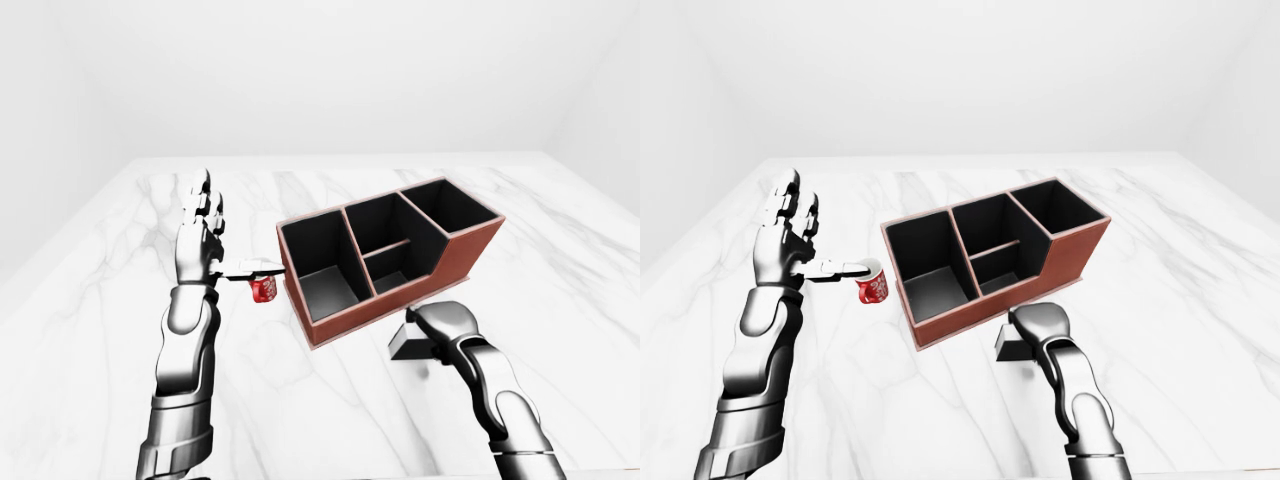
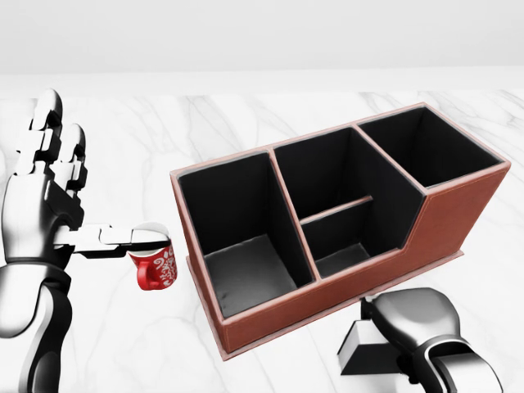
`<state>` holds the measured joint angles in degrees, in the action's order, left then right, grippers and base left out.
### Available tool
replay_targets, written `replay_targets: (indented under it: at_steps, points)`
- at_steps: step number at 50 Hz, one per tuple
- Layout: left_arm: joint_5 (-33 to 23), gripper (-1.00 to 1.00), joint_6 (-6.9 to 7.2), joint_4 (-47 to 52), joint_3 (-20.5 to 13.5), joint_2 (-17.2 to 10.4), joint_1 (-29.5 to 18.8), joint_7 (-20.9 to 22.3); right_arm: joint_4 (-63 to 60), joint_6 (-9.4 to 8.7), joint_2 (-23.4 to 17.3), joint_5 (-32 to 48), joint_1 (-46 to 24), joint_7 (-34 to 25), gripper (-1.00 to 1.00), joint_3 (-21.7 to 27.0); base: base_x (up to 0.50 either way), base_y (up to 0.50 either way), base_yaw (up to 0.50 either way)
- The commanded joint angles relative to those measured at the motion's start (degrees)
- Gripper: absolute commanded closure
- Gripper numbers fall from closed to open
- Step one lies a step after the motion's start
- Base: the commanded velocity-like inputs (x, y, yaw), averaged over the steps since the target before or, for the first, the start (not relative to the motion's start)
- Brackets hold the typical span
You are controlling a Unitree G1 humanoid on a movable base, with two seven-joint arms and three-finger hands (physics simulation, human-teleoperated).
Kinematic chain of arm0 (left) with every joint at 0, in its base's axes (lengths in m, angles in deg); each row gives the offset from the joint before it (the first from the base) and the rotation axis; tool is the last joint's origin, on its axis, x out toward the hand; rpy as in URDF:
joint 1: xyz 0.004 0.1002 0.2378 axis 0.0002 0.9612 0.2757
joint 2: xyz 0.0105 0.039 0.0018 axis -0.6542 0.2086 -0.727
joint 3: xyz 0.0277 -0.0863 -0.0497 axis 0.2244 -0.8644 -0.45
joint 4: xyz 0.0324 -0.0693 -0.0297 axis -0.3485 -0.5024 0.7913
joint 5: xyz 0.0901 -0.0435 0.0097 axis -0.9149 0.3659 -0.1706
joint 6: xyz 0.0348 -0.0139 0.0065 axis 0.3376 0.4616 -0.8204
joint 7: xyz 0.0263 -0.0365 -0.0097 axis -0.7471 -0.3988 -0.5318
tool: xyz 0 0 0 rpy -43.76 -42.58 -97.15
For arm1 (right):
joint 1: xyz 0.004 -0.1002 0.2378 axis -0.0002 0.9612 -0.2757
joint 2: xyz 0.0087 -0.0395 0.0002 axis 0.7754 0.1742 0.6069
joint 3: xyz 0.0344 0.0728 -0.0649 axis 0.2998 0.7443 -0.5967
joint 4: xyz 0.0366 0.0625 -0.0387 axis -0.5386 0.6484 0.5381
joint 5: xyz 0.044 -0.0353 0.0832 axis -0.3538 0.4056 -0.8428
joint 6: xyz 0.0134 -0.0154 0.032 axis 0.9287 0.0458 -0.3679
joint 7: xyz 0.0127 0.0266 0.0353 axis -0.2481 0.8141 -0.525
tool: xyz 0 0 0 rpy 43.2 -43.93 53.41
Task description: Pick up the book and place it in the left compartment of the caddy.
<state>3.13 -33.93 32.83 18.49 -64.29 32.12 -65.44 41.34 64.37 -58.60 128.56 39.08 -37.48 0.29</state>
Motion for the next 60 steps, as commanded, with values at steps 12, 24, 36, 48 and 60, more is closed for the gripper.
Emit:
replay_targets:
  at_steps: [12, 24, 36, 48, 60]
  points:
    - [0.07, -1.00, 0.00, 1.28, -0.03, 0.05, 0.50, -0.02, 1.93, 0.00, -0.49, 0.24, 1.05, 0.25, 1.00, -0.10, 0.00, 0.00, 0.00]
    - [0.37, -1.00, 0.00, 1.97, -0.19, -0.12, 0.23, 0.13, 0.57, 0.00, -0.82, -1.20, -0.32, 1.18, 1.00, 0.92, 0.00, 0.00, 0.00]
    - [0.31, -1.00, 0.00, 2.72, -0.29, -0.28, -0.08, 0.18, -6.23, 0.00, -1.13, -10.63, -2.14, -5.45, 1.00, 4.90, 0.00, 0.00, 0.00]
    - [0.12, -1.00, 0.00, 3.73, -0.36, -0.51, -0.51, 0.06, -16.09, 0.00, -2.05, -29.32, -5.43, -12.31, 1.00, 11.22, 0.00, 0.00, 0.00]
    - [-0.09, -1.00, 0.00, 4.11, -0.42, -0.52, -0.60, 0.06, -21.25, 0.00, -4.32, -36.29, -12.78, -12.31, 1.00, 11.64, 0.00, 0.00, 0.00]
